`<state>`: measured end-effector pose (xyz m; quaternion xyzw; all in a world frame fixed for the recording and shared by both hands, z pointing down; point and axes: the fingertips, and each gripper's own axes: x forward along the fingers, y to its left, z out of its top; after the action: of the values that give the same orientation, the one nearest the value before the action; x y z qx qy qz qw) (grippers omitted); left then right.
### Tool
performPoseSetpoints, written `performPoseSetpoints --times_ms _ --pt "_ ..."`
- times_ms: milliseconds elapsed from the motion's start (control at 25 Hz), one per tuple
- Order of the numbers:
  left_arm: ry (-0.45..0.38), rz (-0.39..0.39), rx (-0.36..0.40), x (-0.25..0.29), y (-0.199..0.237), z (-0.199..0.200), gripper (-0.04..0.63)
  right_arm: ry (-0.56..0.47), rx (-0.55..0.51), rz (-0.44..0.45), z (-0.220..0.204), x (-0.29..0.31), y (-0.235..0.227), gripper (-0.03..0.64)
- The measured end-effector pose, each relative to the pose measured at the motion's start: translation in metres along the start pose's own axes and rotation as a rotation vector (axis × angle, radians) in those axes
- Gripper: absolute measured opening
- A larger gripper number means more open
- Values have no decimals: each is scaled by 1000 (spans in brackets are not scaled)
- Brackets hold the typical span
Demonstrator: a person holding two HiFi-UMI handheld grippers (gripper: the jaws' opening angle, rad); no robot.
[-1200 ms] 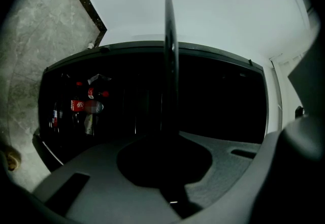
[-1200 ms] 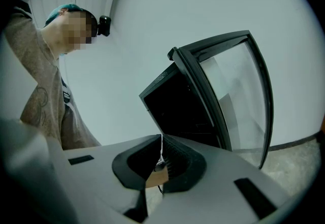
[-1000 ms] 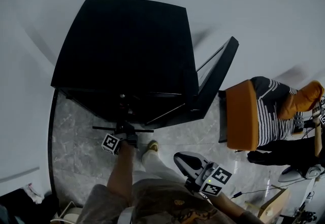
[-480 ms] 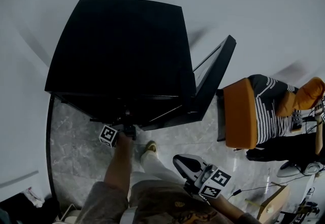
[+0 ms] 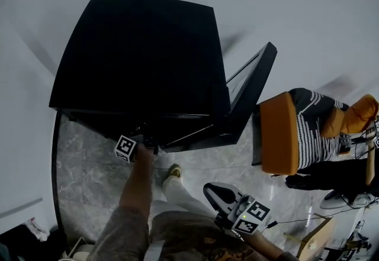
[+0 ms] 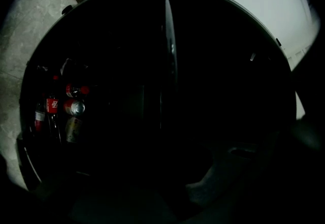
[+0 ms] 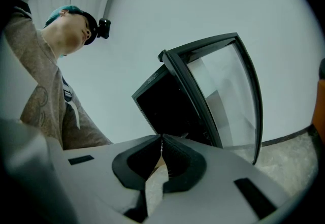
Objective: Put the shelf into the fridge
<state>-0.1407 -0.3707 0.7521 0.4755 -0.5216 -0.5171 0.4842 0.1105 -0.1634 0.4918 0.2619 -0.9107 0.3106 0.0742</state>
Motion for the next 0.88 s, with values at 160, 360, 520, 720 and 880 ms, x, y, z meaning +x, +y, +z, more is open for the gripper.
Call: performPoseSetpoints --times_ms 160,360,520,720,880 --pt "-17 4 -5 14 0 3 15 -1 2 -3 0 -1 -2 22" --pt "-11 6 -8 32 0 0 15 3 6 -25 -2 -7 -6 22" --pt "-28 6 -12 41 -1 3 15 2 9 -32 0 -7 -12 22" --pt "-9 2 14 55 -1 4 15 8 15 -39 -1 -7 -17 23" --pt "-5 -4 19 64 -1 4 15 14 13 -45 -2 -6 -18 23"
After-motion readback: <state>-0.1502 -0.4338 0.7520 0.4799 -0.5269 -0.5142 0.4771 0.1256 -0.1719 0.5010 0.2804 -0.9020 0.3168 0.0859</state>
